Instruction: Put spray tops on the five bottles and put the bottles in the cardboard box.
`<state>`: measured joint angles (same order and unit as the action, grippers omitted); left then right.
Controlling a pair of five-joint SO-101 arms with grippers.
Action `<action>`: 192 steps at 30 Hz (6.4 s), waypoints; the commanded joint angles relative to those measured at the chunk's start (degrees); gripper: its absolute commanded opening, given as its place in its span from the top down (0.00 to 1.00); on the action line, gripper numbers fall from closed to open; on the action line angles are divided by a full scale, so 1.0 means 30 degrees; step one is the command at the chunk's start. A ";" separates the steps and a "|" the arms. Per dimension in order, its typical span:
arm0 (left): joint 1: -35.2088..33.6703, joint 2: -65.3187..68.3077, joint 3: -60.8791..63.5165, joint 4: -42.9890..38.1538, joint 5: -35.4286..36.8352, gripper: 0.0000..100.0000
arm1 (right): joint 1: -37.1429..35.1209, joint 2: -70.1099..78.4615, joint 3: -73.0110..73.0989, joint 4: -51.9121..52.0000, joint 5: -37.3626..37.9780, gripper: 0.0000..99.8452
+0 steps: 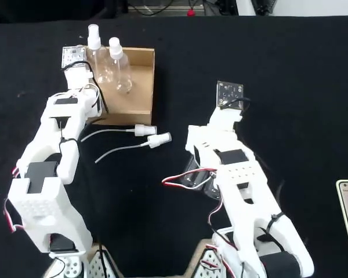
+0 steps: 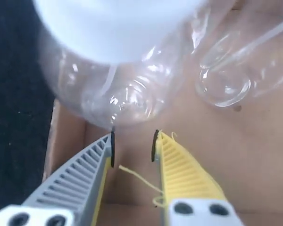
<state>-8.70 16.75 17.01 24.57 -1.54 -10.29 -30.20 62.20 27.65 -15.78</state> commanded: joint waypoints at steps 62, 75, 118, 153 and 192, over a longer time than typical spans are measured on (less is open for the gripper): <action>0.1392 -2.0777 1.1795 0.8322 0.1055 0.84 | 0.7033 -0.0571 -0.7399 1.1985 0.6740 0.88; 0.1451 -2.4176 1.5077 0.6652 0.1846 0.85 | 0.4220 0.6403 -1.0388 1.1165 0.3516 0.88; 0.1304 -2.4147 1.5106 0.6623 0.1788 0.85 | -0.3575 0.2418 -0.8484 1.4154 0.1670 0.80; 0.1245 -2.4117 1.5868 0.5626 0.1875 0.84 | -0.9436 0.6696 -0.9685 1.2571 0.0176 0.72; 1.3817 -1.7465 1.1971 0.4864 1.0081 0.77 | 0.5832 -0.3912 -0.6227 1.6674 0.7179 0.72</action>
<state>31.12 -35.12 54.37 43.82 25.89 2.20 -37.67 42.51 78.81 3.38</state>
